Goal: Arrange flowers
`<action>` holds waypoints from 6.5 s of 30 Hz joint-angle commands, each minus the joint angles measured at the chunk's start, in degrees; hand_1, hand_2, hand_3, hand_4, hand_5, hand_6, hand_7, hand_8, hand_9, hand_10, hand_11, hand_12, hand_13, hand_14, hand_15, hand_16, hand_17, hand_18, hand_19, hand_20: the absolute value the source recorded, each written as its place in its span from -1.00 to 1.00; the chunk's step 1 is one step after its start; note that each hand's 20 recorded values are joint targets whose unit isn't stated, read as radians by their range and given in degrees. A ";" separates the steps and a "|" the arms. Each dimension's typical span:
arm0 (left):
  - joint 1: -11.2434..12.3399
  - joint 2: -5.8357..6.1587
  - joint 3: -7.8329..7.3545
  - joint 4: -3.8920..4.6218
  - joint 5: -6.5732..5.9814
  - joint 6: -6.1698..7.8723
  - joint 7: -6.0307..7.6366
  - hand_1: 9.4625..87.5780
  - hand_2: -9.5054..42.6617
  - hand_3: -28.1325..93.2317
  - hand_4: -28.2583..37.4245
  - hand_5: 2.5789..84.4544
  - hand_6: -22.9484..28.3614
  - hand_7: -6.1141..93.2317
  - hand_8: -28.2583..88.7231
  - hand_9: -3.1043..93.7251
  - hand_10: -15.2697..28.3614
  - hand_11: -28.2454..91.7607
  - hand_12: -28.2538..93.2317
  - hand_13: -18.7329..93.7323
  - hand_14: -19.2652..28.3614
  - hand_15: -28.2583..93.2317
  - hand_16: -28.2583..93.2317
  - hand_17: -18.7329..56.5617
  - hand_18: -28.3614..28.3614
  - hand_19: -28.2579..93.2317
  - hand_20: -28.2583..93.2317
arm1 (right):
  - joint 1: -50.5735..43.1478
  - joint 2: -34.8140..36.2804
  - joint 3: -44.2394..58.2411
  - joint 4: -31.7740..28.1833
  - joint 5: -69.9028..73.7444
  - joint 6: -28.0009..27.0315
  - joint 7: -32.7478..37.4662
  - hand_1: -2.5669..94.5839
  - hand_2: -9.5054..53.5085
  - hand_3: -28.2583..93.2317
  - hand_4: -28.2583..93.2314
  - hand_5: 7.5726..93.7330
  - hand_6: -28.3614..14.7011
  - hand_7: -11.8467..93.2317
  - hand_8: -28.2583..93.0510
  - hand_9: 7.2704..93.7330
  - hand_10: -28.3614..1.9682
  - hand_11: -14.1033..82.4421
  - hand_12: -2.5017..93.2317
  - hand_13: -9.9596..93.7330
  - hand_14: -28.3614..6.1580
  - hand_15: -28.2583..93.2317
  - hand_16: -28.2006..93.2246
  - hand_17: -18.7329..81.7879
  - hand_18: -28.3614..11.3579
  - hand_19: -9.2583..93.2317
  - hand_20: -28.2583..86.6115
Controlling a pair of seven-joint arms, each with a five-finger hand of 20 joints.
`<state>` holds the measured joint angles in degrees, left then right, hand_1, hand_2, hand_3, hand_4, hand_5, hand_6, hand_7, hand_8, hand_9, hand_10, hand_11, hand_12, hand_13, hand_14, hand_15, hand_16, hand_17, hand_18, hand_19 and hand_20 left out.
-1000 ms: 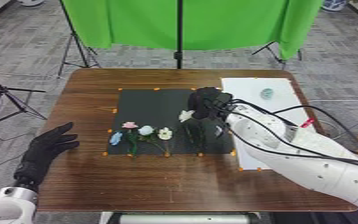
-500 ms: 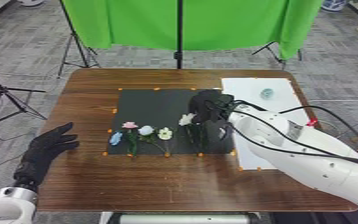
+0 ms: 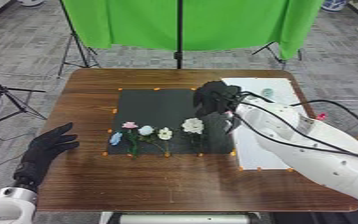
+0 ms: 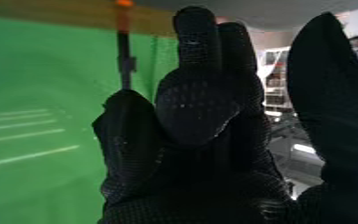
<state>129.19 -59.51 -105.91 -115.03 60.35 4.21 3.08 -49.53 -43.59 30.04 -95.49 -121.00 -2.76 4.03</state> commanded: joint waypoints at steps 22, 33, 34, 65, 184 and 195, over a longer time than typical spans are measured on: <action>0.52 -0.14 -0.10 0.10 0.28 -0.48 -0.48 -0.62 -0.11 0.47 -1.00 -0.05 0.10 -0.72 -0.61 -0.04 0.37 -0.18 -0.31 0.00 0.65 -0.06 -0.54 -0.36 0.57 -0.21 -0.20 | 2.53 -4.93 6.72 21.55 -3.23 -7.53 28.35 -0.50 -1.00 0.46 -0.75 -0.12 0.32 -0.61 -0.66 0.36 -0.29 -0.37 -0.44 0.74 0.15 0.51 0.02 0.43 -0.57 1.00 0.44; 0.44 -0.30 0.04 0.22 0.24 -0.48 -0.51 -0.63 -0.11 0.47 -1.00 -0.05 0.10 -0.72 -0.61 -0.04 0.38 -0.18 -0.31 0.00 0.65 -0.07 -0.54 -0.36 0.57 -0.21 -0.19 | -0.24 -5.56 5.59 22.61 -4.25 -6.17 29.45 -0.32 -1.00 0.53 -0.76 0.01 0.36 -0.55 -0.67 0.44 -0.19 -0.36 -0.47 0.80 0.29 0.50 0.01 0.48 -0.49 1.00 0.44; 0.48 -0.38 0.00 0.19 0.28 -0.46 -0.49 -0.63 -0.11 0.47 -1.00 -0.05 0.10 -0.72 -0.61 -0.04 0.38 -0.18 -0.31 0.00 0.65 -0.06 -0.54 -0.36 0.57 -0.21 -0.20 | -0.37 -5.61 5.64 22.61 -3.77 -6.04 29.33 -0.30 -1.00 0.53 -0.76 0.03 0.36 -0.55 -0.68 0.45 -0.18 -0.36 -0.47 0.80 0.31 0.49 0.01 0.48 -0.49 1.00 0.44; 0.81 -0.36 -0.55 0.02 0.22 -0.83 -0.95 -0.62 -0.11 0.47 -1.00 -0.05 0.10 -0.72 -0.60 -0.04 0.38 -0.18 -0.31 0.00 0.65 -0.06 -0.54 -0.36 0.57 -0.21 -0.20 | -37.98 -8.95 35.52 -13.55 37.12 21.40 24.75 0.35 -1.00 0.44 -0.78 0.62 0.21 -0.37 -0.34 0.91 0.23 -0.52 -0.09 0.97 0.60 0.41 0.06 0.65 -0.22 1.00 0.41; -3.23 -3.23 6.04 -2.70 5.09 9.35 19.92 -0.51 -0.36 0.55 -0.92 0.20 0.03 -0.62 -0.63 0.17 0.37 -0.13 -0.32 0.17 0.61 -0.12 -0.57 -0.18 0.46 -0.34 -0.19 | -67.28 -21.80 65.75 -19.67 64.68 -0.04 -26.61 -0.92 -0.75 0.76 -0.82 0.09 0.17 -0.58 -0.67 -0.05 -0.11 -0.58 -0.66 -0.22 -0.23 -0.38 -0.29 -0.35 -0.39 -0.69 -0.09; -1.93 -4.22 5.62 -3.00 4.70 9.15 19.33 -0.52 -0.37 0.55 -0.92 0.20 0.03 -0.62 -0.63 0.17 0.37 -0.13 -0.32 0.17 0.61 -0.12 -0.57 -0.19 0.46 -0.35 -0.19 | -67.96 -21.54 64.88 -19.65 64.56 0.41 -27.40 -0.90 -0.75 0.77 -0.82 0.10 0.15 -0.59 -0.66 -0.13 -0.09 -0.60 -0.67 -0.23 -0.13 -0.40 -0.30 -0.30 -0.16 -0.78 -0.10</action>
<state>126.30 -62.84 -100.30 -118.12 65.54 13.87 22.75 -116.43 -65.07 95.18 -114.73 -56.26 -3.09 -22.19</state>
